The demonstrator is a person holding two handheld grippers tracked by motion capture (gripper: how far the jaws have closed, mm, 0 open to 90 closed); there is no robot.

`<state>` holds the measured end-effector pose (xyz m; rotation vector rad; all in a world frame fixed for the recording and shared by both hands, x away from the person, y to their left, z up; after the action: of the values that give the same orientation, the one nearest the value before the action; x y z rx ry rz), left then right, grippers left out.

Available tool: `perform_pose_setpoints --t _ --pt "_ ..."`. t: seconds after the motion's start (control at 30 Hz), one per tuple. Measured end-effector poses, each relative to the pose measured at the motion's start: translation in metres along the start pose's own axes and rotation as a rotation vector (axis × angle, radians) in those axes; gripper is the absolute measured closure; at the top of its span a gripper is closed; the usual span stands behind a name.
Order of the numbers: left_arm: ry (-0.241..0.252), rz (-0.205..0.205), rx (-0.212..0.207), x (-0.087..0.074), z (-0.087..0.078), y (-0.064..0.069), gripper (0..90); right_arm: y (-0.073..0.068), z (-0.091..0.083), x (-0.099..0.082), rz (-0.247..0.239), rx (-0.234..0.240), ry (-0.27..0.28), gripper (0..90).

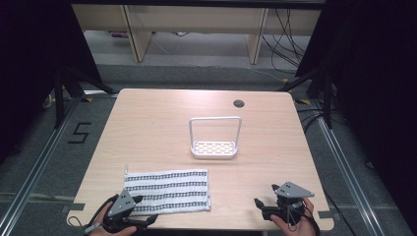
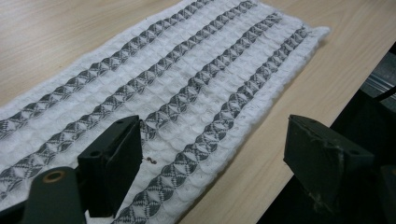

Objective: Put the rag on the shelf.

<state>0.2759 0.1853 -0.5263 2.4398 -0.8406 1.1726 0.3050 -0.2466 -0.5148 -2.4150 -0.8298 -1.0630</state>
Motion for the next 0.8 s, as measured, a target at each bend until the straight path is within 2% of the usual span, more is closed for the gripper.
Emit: perform_pose_setpoints --t 0.07,0.1,0.17,0.2,0.27,0.33,0.37,0.4,0.43,0.47,0.5,0.57,0.6,0.67,0.7,0.73,0.8 --pt "-0.017 0.042 0.007 0.001 -0.001 -0.003 18.9 -0.001 0.001 0.001 0.003 0.012 0.007 21.5" --pt "-0.014 0.039 0.011 0.002 0.000 -0.003 18.9 -0.001 0.000 0.001 0.002 0.001 0.013 22.0" --pt "-0.011 0.032 0.013 0.003 0.000 -0.002 18.9 -0.002 0.001 0.002 -0.002 0.007 0.019 22.1" --pt "-0.012 0.044 0.010 0.004 0.000 -0.003 18.9 -0.002 0.001 0.002 -0.002 0.007 0.019 22.1" --pt "-0.005 0.037 -0.005 0.006 0.002 -0.002 18.9 -0.004 0.001 0.003 -0.005 0.009 0.023 22.3" --pt "-0.010 0.033 -0.004 0.009 0.003 -0.003 18.8 -0.006 0.001 0.004 -0.007 0.022 0.032 22.6" --pt "0.006 0.018 0.002 0.011 0.006 -0.003 18.8 -0.009 0.001 0.005 0.005 0.035 0.038 22.7" --pt "0.001 0.028 -0.004 0.013 0.006 -0.003 18.8 -0.009 0.001 0.005 0.005 0.035 0.038 22.7" --pt "0.006 0.026 -0.004 0.016 0.007 -0.003 18.3 -0.011 0.001 0.007 0.011 0.069 0.061 22.6" --pt "0.004 0.033 -0.007 0.018 0.008 -0.004 18.3 -0.011 0.001 0.007 0.011 0.069 0.061 22.6" --pt "0.009 0.021 0.002 0.022 0.011 -0.004 18.1 -0.016 0.004 0.008 0.030 0.096 0.071 22.7" --pt "0.003 0.035 -0.001 0.023 0.011 -0.005 18.0 -0.016 0.004 0.009 0.023 0.092 0.061 22.9" --pt "0.022 0.012 0.006 0.029 0.013 -0.007 18.0 -0.021 0.006 0.012 0.021 0.093 0.066 23.2" --pt "0.008 0.025 0.010 0.032 0.012 -0.010 17.9 -0.024 0.008 0.014 0.026 0.104 0.066 23.2" --pt "0.039 -0.035 0.019 0.040 0.017 -0.009 17.9 -0.027 0.010 0.018 0.006 0.100 0.066 23.3" --pt "0.039 -0.035 0.019 0.040 0.017 -0.009 17.9 -0.027 0.010 0.018 0.006 0.100 0.066 23.3" --pt "0.015 0.019 0.017 0.052 0.022 -0.011 19.4 -0.036 0.014 0.025 -0.030 0.101 0.063 23.9"
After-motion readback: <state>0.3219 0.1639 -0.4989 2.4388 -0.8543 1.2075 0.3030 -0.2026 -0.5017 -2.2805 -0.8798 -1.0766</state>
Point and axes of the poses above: each handheld gripper's, and its own axes: z roughly forward along the jaws, x roughly out of its top, y roughly to its right, the point moved 4 cm from there along z, roughly forward along the jaws, and after that the axes turned 7 degrees about x, right-handed, at the moved point
